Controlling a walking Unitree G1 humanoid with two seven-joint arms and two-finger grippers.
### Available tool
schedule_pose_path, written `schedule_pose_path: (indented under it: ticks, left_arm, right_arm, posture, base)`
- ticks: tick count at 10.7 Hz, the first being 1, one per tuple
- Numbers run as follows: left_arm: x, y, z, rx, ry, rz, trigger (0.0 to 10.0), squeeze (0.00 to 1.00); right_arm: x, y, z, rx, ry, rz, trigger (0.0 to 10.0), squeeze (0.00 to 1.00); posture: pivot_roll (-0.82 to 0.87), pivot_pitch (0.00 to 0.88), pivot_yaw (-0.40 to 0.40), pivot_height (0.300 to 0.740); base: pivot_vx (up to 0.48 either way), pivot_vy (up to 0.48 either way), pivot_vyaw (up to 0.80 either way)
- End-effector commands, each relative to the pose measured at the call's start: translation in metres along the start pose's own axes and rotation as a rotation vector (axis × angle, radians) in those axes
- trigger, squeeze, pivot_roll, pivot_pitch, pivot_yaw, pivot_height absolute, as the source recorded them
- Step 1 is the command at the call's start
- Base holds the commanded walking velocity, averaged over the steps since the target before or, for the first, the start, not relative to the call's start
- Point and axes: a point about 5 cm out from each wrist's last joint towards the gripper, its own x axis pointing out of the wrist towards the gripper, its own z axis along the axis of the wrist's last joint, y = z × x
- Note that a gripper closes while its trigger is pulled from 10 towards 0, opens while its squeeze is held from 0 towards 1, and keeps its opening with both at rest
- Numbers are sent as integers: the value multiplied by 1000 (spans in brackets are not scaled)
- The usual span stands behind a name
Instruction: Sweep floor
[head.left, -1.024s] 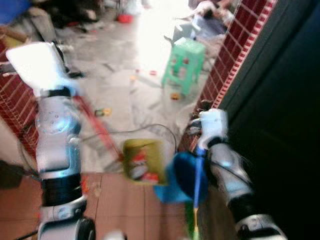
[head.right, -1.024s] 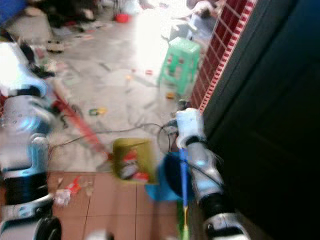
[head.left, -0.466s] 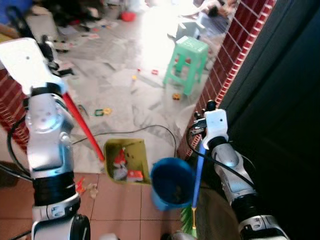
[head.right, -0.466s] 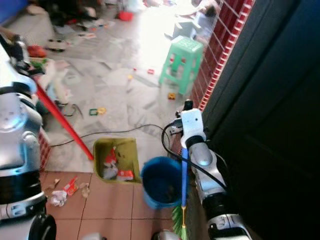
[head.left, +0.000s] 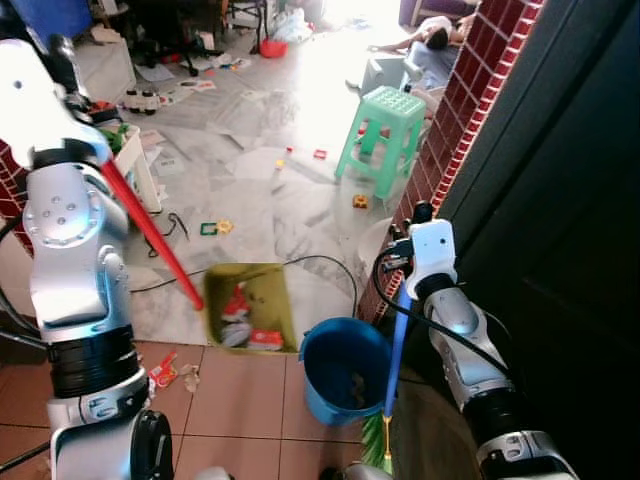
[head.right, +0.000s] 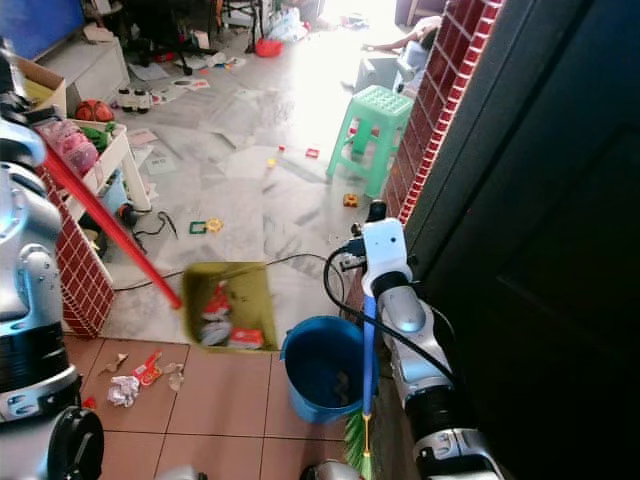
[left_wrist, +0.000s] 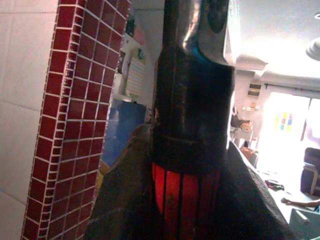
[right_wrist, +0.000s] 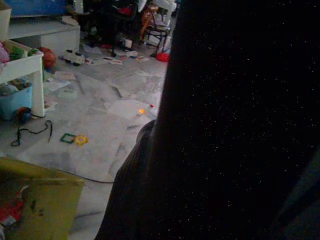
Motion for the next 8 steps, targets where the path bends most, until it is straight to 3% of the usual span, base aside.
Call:
schedule_pose_path:
  ticks: [1,3,5,7,8]
  left_arm:
    - [4,-12,20,-54,-93,-27,10000,0]
    - [0,-54,18,-116,-103,-134,10000,0]
    - [-5,-86,13,-142,-111,-218,10000,0]
    - [-18,-121,5,-149,-114,-338,10000,0]
    - [-22,-128,2,-149,-112,-365,10000,0]
  right_arm:
    - [3,-5,8,-16,-38,-11,10000,0]
    - [6,-2,11,-14,-44,-7,10000,0]
    - [5,-3,11,-13,-49,-13,10000,0]
    - [4,-3,13,2,-63,-22,10000,0]
    - [4,-2,15,19,-75,-18,10000,0]
  posture:
    - [-18,0,-86,740]
    - [-29,0,-80,740]
    - [-42,0,-70,740]
    - [-55,0,-60,740]
    - [-60,0,-56,740]
  base:
    - [0,0,0]
    - [0,0,0]
    - [0,0,0]
    - [0,0,0]
    - [0,0,0]
